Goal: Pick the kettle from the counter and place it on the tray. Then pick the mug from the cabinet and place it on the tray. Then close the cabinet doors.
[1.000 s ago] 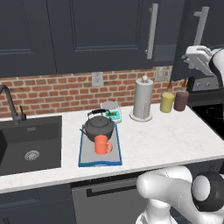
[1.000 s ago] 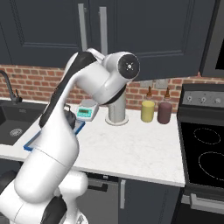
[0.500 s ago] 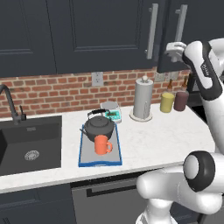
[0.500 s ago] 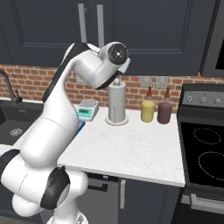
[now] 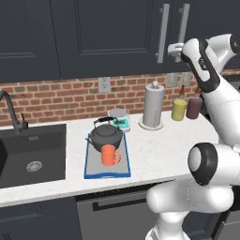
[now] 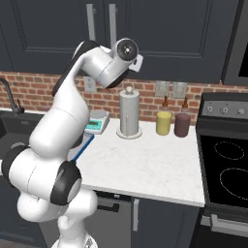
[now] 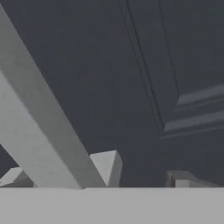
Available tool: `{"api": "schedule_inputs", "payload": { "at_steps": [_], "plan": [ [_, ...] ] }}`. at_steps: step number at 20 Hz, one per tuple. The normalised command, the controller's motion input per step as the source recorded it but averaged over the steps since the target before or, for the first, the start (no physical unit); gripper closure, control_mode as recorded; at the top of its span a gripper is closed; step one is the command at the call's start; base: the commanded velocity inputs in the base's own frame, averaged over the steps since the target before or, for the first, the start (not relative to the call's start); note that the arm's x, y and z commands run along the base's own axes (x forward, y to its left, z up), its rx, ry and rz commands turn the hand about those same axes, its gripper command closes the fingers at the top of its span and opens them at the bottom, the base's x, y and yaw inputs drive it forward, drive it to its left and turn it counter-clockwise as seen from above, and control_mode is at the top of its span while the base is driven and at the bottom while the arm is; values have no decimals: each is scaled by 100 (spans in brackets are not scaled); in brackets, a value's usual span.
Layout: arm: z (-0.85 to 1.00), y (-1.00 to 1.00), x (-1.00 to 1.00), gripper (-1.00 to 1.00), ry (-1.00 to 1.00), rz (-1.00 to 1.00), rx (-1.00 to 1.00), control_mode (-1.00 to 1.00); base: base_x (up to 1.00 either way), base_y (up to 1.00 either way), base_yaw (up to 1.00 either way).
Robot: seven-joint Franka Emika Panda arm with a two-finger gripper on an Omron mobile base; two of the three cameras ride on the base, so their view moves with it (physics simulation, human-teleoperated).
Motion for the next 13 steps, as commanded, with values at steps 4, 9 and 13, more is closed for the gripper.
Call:
{"api": "schedule_inputs", "payload": {
  "at_steps": [4,9,13],
  "plan": [
    [0,0,37,-100,0,-1,-20,-100,0,0,0],
    [0,0,49,-100,0,-7,-20,-100,0,0,0],
    [0,0,42,-100,0,-8,-14,-100,0,0,0]
  ]
}}
